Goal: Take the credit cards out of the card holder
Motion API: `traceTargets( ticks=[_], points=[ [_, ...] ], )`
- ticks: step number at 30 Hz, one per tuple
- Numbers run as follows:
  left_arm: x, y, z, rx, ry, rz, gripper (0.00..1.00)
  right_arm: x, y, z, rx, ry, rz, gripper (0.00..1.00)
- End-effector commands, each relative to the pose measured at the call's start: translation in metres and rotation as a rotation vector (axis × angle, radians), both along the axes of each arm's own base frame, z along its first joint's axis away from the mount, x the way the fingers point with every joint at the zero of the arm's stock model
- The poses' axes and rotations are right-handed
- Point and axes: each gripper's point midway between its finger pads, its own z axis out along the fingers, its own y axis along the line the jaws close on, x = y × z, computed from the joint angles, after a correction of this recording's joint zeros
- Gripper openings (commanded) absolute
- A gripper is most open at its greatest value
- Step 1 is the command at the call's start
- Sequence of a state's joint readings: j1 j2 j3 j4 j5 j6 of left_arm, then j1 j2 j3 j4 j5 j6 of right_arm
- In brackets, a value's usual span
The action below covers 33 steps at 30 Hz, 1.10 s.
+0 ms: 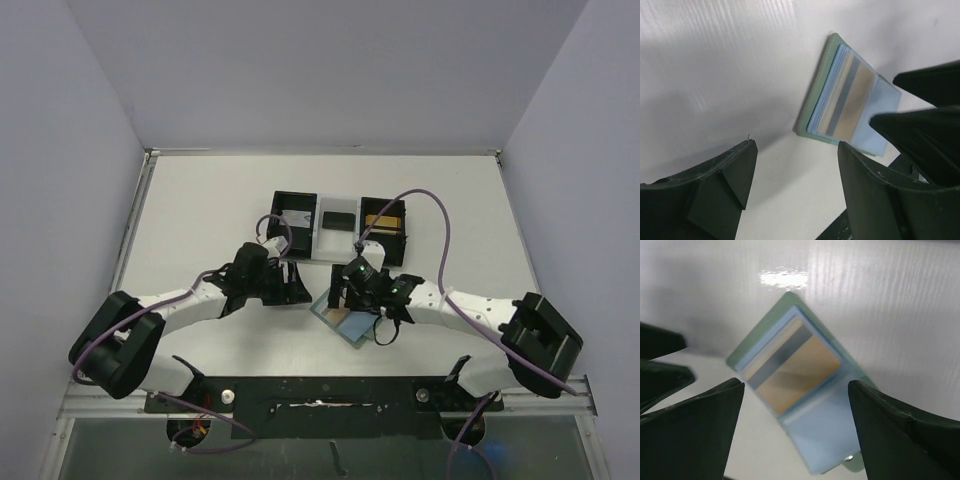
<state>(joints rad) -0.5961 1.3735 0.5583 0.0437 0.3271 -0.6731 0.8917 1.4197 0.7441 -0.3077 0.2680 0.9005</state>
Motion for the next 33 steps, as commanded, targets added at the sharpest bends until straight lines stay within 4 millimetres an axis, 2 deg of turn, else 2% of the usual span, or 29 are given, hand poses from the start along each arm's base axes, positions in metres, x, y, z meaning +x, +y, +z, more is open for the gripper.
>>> traceTargets(
  ticks=[1,7,14,17,23,30,33],
  points=[
    [0.021,-0.031,0.028,-0.12,-0.1,-0.05,0.63,-0.014,0.022,0.033,0.193,-0.011,-0.041,0.86],
    [0.034,-0.042,0.028,-0.111,-0.137,-0.093,0.58,-0.051,0.049,0.029,0.357,0.069,-0.03,0.81],
    [0.042,-0.057,0.037,-0.155,-0.168,-0.126,0.54,-0.063,0.043,0.002,0.316,0.147,-0.058,0.8],
    [0.041,-0.063,0.029,-0.157,-0.145,-0.164,0.54,-0.062,0.034,-0.003,0.298,0.154,-0.088,0.8],
    [0.014,-0.087,0.015,-0.185,-0.08,-0.286,0.46,-0.056,0.0,-0.019,0.255,0.172,-0.158,0.8],
    [-0.012,-0.092,-0.004,-0.172,-0.032,-0.308,0.3,-0.039,-0.025,-0.011,0.27,0.131,-0.204,0.8],
    [-0.023,-0.093,-0.007,-0.177,-0.022,-0.312,0.26,-0.03,-0.032,-0.007,0.262,0.114,-0.219,0.78]
  ],
)
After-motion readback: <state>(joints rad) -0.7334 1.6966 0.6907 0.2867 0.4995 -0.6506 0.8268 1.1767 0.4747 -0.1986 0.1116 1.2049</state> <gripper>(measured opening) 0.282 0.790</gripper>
